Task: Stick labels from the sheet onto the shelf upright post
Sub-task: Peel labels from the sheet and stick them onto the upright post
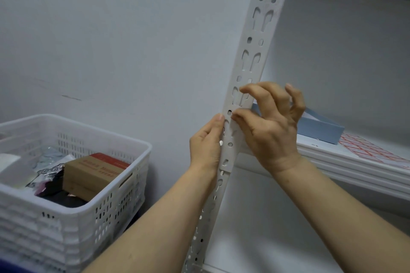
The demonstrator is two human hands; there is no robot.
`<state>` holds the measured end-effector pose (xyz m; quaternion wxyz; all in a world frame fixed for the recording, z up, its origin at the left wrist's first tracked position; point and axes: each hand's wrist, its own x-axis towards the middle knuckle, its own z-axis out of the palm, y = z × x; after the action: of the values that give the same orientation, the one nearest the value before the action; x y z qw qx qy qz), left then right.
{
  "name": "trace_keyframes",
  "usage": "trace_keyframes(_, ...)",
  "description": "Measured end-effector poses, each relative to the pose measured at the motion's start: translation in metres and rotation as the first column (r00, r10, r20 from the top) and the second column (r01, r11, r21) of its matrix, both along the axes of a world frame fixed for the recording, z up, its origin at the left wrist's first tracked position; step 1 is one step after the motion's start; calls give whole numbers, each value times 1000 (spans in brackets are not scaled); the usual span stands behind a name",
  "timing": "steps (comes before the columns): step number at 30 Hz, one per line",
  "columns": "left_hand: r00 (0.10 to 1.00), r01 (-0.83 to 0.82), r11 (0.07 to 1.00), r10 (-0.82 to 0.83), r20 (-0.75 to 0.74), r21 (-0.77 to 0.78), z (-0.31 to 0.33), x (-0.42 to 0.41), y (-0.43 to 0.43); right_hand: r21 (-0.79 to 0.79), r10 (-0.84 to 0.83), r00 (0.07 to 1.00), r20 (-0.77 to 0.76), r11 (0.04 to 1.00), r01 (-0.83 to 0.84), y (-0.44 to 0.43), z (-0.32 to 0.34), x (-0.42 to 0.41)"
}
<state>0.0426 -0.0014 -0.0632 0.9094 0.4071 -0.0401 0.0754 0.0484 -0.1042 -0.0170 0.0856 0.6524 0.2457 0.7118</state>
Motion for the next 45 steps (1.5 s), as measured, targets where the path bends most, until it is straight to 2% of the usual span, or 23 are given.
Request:
trace_keyframes(6,1000,-10,1000,10,4,-20,-1,3,-1,-107,-130,991,-13,986,128,6,1,3)
trace_keyframes(11,999,-14,1000,14,36,-10,-2,1,-2,-114,-171,984,-43,980,165,12,1,6)
trace_keyframes(17,996,-46,999,44,75,18,-3,1,-3,27,-99,993,-62,995,101,10,3,4)
trace_keyframes(22,996,-62,998,62,59,6,-3,2,-4,202,11,984,-175,979,25,6,13,-4)
trace_keyframes(28,995,-61,998,60,78,12,-3,1,-4,208,131,950,-282,976,-73,-6,-1,-9)
trace_keyframes(36,997,-57,998,57,51,-1,-3,1,-5,-39,59,990,-126,997,-64,-9,4,2)
trace_keyframes(41,997,-56,998,56,61,7,-3,-1,-4,-179,-94,995,17,979,95,-6,11,1)
trace_keyframes(45,997,-53,999,53,50,4,-3,0,-4,-218,-186,981,58,956,194,-3,7,5)
